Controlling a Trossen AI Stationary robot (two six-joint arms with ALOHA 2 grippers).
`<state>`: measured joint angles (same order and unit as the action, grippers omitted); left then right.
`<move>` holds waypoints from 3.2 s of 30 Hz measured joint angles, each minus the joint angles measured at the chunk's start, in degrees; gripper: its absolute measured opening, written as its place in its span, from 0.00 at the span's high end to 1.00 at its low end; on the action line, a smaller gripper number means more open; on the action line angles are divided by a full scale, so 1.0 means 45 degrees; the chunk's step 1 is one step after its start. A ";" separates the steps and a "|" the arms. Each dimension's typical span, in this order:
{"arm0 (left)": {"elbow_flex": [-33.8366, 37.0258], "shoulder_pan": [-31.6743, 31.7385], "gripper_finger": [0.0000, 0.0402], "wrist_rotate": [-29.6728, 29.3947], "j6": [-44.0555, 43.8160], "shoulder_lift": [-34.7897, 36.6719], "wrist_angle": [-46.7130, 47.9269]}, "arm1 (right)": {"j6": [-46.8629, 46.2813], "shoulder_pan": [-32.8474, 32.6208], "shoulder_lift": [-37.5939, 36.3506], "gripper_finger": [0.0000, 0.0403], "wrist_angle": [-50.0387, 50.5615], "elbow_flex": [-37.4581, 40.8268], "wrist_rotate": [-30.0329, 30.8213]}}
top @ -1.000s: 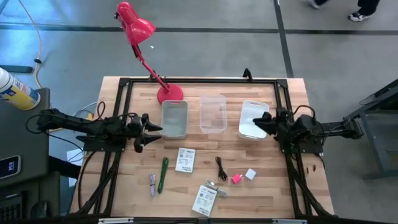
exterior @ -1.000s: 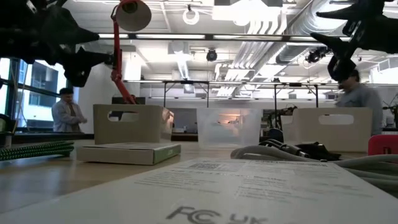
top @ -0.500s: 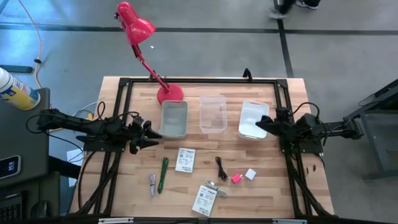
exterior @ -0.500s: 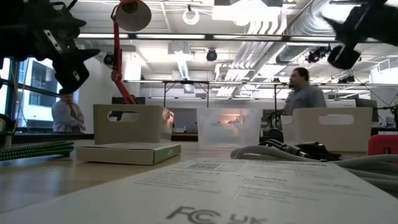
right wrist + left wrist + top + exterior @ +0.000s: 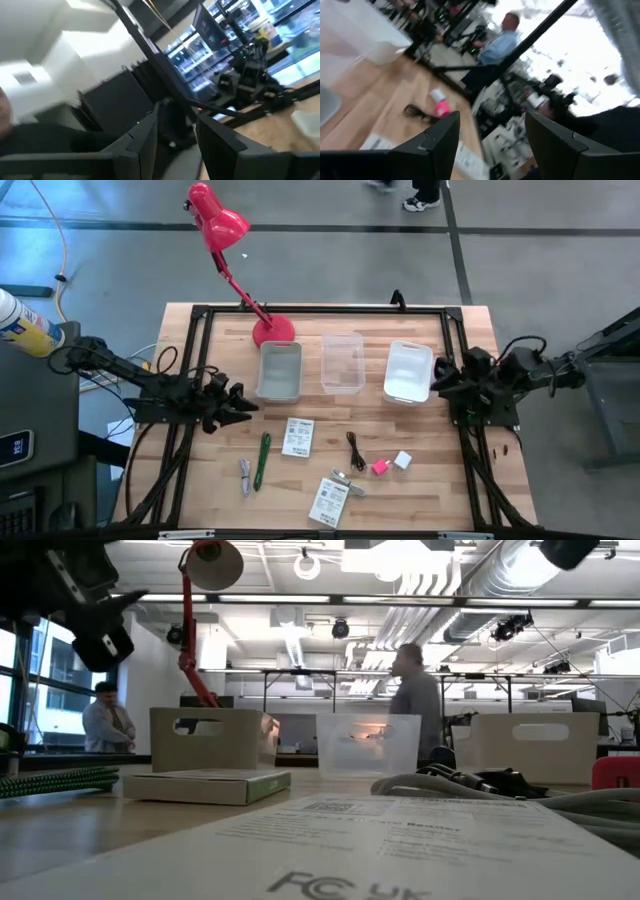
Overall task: Pick and place items into bin
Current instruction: Put the left white charger cable into the gray bin
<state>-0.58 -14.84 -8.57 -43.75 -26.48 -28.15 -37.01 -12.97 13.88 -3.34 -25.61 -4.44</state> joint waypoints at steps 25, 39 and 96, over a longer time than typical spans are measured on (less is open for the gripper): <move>-0.8923 -0.3115 0.65 0.6050 0.6842 -0.8493 1.1061 | 0.3855 0.0051 0.7914 0.68 0.7635 -0.5745 0.1345; -1.1353 -0.4785 0.66 0.1675 1.1748 -1.2924 1.4382 | 0.3083 -0.0277 0.7327 0.68 0.7641 -0.5814 0.1579; -1.1288 -0.4796 0.94 0.3180 1.0298 -1.4590 1.5568 | 0.3909 -0.0787 0.6468 0.68 0.7933 -0.5809 0.3530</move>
<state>-51.37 -36.42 5.74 2.59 -92.13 41.90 -19.42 -16.51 42.98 32.36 -51.75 11.44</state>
